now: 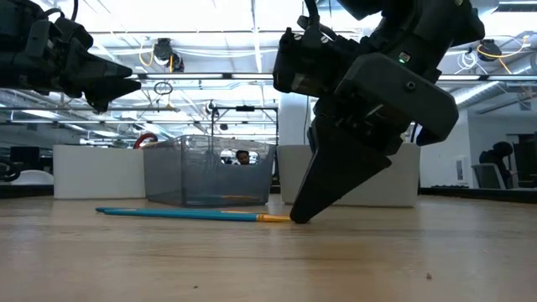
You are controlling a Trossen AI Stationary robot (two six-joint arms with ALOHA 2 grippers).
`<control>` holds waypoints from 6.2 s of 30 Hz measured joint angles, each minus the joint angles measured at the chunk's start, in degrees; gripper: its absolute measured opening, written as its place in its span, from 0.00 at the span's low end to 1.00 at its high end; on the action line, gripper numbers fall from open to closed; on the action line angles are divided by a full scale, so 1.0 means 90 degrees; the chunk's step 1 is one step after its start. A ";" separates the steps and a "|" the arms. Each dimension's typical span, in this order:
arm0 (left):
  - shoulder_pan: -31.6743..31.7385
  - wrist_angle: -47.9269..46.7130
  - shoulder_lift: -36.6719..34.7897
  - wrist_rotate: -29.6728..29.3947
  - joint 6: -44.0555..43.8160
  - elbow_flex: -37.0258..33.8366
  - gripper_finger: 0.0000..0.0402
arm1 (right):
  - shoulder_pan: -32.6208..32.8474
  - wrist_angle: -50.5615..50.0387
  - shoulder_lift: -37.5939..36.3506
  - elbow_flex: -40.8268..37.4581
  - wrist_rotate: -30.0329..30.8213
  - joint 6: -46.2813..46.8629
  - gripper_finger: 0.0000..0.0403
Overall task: Pick & Place Paint Supplies
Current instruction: Put the blue paintbrush into the black bin
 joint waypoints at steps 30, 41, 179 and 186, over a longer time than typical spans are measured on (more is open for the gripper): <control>0.0000 -0.0001 -0.0001 0.0005 0.0002 0.0000 0.53 | 0.0131 0.0775 -0.0556 -0.0012 0.0010 -0.0386 0.00; 0.0000 0.0000 -0.0001 0.0005 -0.0002 0.0000 0.53 | 0.0152 0.0909 -0.0719 -0.0012 0.0017 -0.0531 0.00; 0.0000 0.0001 -0.0001 -0.0010 0.0002 0.0000 0.53 | -0.0024 1.0883 -0.2149 -0.3946 -0.1859 -0.1640 0.00; 0.0000 0.0001 -0.0001 -0.0010 0.0002 0.0000 0.53 | -0.0178 1.0723 -0.2149 -0.3946 -0.1074 -0.1702 0.00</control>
